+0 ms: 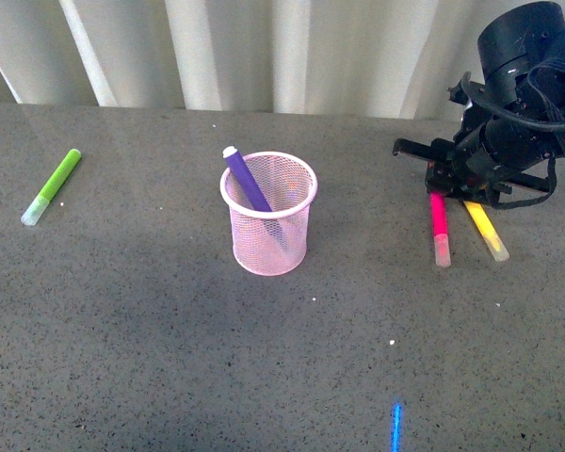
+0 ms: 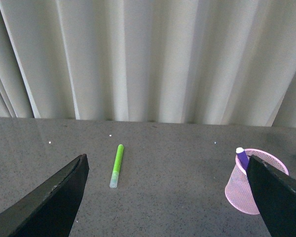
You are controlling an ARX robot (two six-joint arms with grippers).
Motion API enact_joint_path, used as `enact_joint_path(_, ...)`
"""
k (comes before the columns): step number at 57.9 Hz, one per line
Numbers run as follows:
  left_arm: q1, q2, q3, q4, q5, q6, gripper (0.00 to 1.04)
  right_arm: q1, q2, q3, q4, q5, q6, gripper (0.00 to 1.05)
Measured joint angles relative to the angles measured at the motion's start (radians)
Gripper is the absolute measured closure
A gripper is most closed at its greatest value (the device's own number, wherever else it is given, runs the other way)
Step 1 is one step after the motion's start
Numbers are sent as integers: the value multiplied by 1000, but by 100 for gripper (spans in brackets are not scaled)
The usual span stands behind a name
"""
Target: Insert purple and pink pens into pink cup
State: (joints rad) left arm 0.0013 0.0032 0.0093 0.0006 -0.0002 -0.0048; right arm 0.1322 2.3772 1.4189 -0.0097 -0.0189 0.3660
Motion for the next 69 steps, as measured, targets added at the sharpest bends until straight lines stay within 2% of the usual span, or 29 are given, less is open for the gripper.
enact_joint_path(9, 0, 0, 0, 0, 0, 0, 7, 2, -89, -95, 201, -93, 53, 93)
enact_joint_path(23, 0, 0, 0, 0, 0, 0, 7, 23, -399, -288, 618, -254, 126, 94)
enact_joint_path(28, 0, 0, 0, 0, 0, 0, 7, 33, -497, -367, 779, -328, 131, 94)
enact_joint_path(38, 0, 0, 0, 0, 0, 0, 7, 55, -546, -471, 998, -439, 98, 94)
enact_joint_path(52, 0, 0, 0, 0, 0, 0, 7, 119, -453, -507, 1055, -465, -16, 94)
enact_joint_path(69, 0, 0, 0, 0, 0, 0, 7, 234, -319, -410, 1018, -397, -148, 94)
